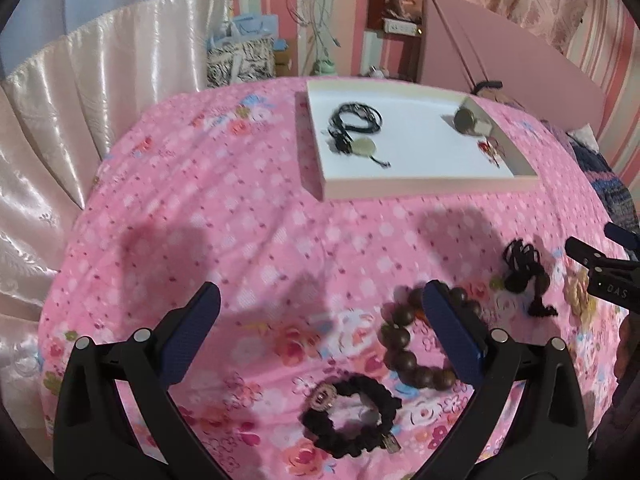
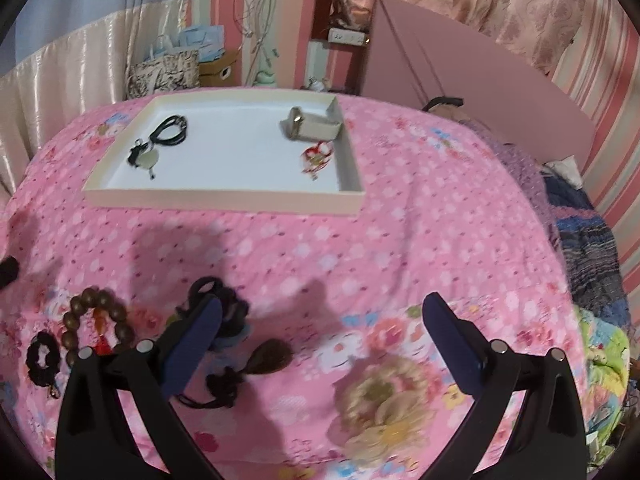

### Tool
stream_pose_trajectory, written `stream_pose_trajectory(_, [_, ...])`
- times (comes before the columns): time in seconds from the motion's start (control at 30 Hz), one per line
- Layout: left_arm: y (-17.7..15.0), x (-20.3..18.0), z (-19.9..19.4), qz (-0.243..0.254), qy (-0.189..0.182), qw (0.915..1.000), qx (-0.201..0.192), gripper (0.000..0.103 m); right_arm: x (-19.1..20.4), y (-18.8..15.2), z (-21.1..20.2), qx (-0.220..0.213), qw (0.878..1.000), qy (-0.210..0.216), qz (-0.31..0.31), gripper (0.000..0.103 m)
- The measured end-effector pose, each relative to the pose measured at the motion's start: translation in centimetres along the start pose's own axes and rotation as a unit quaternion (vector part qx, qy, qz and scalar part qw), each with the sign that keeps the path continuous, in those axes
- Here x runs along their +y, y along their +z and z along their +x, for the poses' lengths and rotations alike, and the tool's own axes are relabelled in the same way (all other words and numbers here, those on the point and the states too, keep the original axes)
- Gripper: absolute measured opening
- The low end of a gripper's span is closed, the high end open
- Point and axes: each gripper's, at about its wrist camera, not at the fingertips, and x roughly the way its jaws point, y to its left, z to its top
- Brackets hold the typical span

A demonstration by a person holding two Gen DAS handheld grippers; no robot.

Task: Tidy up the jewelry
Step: 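Grasp the black hair clip with the right gripper while the left grasps the wooden bead bracelet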

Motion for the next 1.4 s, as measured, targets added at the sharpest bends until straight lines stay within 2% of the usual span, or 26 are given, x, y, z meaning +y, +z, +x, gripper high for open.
stream_pose_trajectory(0.17, [-1.0, -1.4, 1.2, 0.017, -0.017, 0.9995, 0.02, 0.099, 1.4, -0.6, 1.0, 0.018, 1.0, 0.021, -0.006, 0.1])
stream_pose_trajectory(0.47, [-2.3, -3.8, 4.5, 0.05, -0.03, 0.9959, 0.069, 0.077, 3.2, -0.6, 3.4, 0.045, 0.998, 0.042, -0.016, 0.099])
stream_pose_trajectory(0.57, [-2.5, -4.1, 5.6, 0.052, -0.035, 0.9945, 0.084, 0.07, 3.9, -0.6, 4.0, 0.051, 0.997, 0.049, -0.026, 0.089])
stream_pose_trajectory(0.63, [-2.5, -4.0, 6.4, 0.048, -0.04, 0.9933, 0.097, 0.057, 4.1, -0.5, 4.4, 0.056, 0.996, 0.068, -0.025, 0.082])
stream_pose_trajectory(0.77, [-2.3, -4.0, 6.7, 0.05, -0.039, 0.9935, 0.095, 0.054, 4.2, -0.3, 4.7, 0.066, 0.992, 0.107, -0.016, 0.069])
stream_pose_trajectory(0.83, [-2.0, -3.9, 6.9, 0.05, -0.043, 0.9934, 0.094, 0.05, 4.5, -0.3, 4.9, 0.072, 0.989, 0.125, -0.018, 0.055])
stream_pose_trajectory(0.9, [-1.8, -3.9, 7.0, 0.051, -0.045, 0.9933, 0.093, 0.045, 4.9, -0.4, 5.1, 0.081, 0.987, 0.136, -0.021, 0.049])
stream_pose_trajectory(1.1, [-1.4, -4.3, 7.2, 0.057, -0.063, 0.9921, 0.092, 0.019, 5.1, -0.5, 4.6, 0.065, 0.99, 0.119, -0.028, 0.049])
stream_pose_trajectory(1.27, [-1.5, -4.6, 6.9, 0.066, -0.056, 0.9926, 0.085, 0.017, 3.9, 0.1, 4.1, 0.045, 0.995, 0.084, -0.028, 0.049])
stream_pose_trajectory(1.4, [-1.5, -5.1, 5.0, 0.079, -0.045, 0.9947, 0.047, 0.017, 3.2, 0.5, 4.1, 0.041, 0.996, 0.071, -0.028, 0.049])
